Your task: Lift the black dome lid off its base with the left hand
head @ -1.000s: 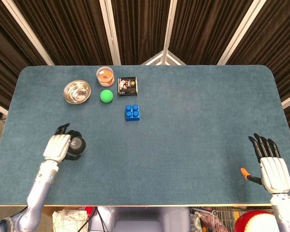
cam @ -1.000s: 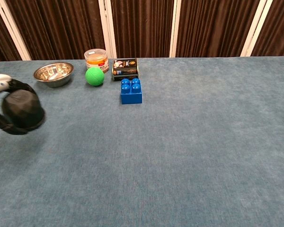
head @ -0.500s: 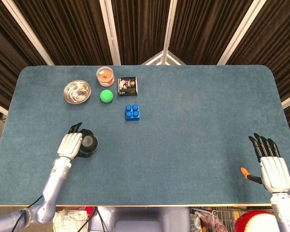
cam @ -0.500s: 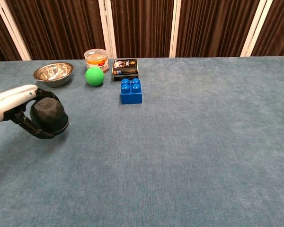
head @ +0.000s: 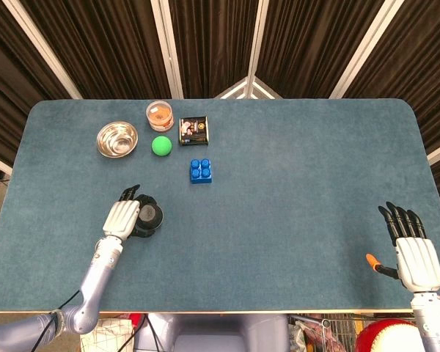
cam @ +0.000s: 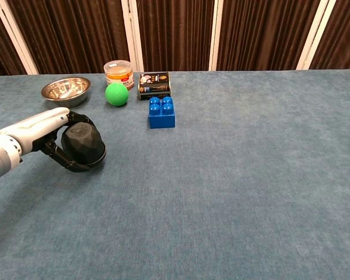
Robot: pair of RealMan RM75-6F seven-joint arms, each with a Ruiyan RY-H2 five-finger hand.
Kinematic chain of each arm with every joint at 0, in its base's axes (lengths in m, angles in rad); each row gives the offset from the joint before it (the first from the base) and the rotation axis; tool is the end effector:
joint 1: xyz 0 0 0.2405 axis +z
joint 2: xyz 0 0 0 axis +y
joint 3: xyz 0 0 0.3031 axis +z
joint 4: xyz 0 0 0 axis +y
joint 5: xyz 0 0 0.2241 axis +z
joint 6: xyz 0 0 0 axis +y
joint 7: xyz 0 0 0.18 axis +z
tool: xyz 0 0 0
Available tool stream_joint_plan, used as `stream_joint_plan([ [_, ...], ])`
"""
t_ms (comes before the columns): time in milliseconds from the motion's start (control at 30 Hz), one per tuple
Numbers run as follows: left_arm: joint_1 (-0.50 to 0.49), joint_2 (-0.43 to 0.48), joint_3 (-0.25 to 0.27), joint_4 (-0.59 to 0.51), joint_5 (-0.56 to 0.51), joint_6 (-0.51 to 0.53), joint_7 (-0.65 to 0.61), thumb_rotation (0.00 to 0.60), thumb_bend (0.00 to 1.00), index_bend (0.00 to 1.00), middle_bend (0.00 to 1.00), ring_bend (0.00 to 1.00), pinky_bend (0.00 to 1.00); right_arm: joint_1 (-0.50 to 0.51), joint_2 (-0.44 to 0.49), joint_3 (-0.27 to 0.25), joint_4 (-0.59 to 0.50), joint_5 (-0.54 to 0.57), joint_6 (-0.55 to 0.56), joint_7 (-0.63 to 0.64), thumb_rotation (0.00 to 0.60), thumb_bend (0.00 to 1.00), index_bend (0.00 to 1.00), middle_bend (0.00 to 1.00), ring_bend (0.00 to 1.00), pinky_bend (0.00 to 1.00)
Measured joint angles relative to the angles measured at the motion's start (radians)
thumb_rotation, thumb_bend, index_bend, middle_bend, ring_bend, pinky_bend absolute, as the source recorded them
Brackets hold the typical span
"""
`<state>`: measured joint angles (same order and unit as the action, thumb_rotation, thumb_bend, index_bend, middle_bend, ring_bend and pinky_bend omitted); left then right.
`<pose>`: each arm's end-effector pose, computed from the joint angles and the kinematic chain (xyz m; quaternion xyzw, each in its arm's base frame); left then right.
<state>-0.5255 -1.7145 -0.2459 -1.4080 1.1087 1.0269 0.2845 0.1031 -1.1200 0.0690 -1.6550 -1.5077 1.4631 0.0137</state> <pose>-0.2255 0.3703 -0.0766 -0.6403 -0.4961 -0.3897 0.4382 -0.3430 -0.2315 0.1609 0.5909 -0.3985 0.4128 0.5671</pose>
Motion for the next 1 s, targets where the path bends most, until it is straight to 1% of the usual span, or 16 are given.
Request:
stream_joint_plan([
  [100,-0.006,-0.002,0.006,0.003,-0.012,-0.01,0.004,0.6,0.36,0.36,0.27,0.0,0.0,-0.001,0.001,0.0,0.002,0.0,0.001,0.003,0.6,0.23,0.0,0.0,0.0,0.0],
  [233,-0.015,0.01,0.018,-0.009,-0.045,-0.037,0.029,0.6,0.33,0.26,0.15,0.0,0.0,0.0,0.001,0.001,0.005,-0.001,0.001,0.007,0.6,0.23,0.0,0.0,0.0,0.0],
  [333,-0.024,0.028,0.028,-0.031,-0.068,-0.053,0.057,0.6,0.32,0.2,0.08,0.0,0.0,0.0,0.0,0.0,0.005,-0.001,0.001,0.006,0.6,0.23,0.0,0.0,0.0,0.0],
  [433,-0.03,0.046,0.034,-0.056,-0.077,-0.057,0.065,0.6,0.32,0.16,0.04,0.0,0.0,0.0,-0.001,0.0,0.005,-0.001,0.0,0.005,0.6,0.23,0.0,0.0,0.0,0.0],
  [600,-0.032,0.063,0.037,-0.078,-0.055,-0.044,0.043,0.6,0.32,0.15,0.04,0.0,0.0,0.0,-0.001,0.0,0.002,-0.003,0.002,0.0,0.6,0.23,0.0,0.0,0.0,0.0],
  [733,-0.03,0.077,0.046,-0.096,-0.027,-0.017,0.03,0.6,0.32,0.15,0.07,0.0,0.0,0.0,-0.002,-0.001,-0.002,-0.001,0.0,-0.006,0.6,0.23,0.0,0.0,0.0,0.0],
  [933,-0.029,0.087,0.057,-0.114,-0.038,-0.004,0.047,0.6,0.31,0.16,0.2,0.0,0.0,0.004,0.001,0.005,-0.003,0.011,-0.008,-0.004,0.6,0.23,0.0,0.0,0.0,0.0],
  [1000,-0.029,0.086,0.059,-0.117,-0.039,0.006,0.048,0.6,0.31,0.16,0.23,0.0,0.0,0.005,0.003,0.007,-0.003,0.012,-0.008,-0.001,0.6,0.23,0.0,0.0,0.0,0.0],
])
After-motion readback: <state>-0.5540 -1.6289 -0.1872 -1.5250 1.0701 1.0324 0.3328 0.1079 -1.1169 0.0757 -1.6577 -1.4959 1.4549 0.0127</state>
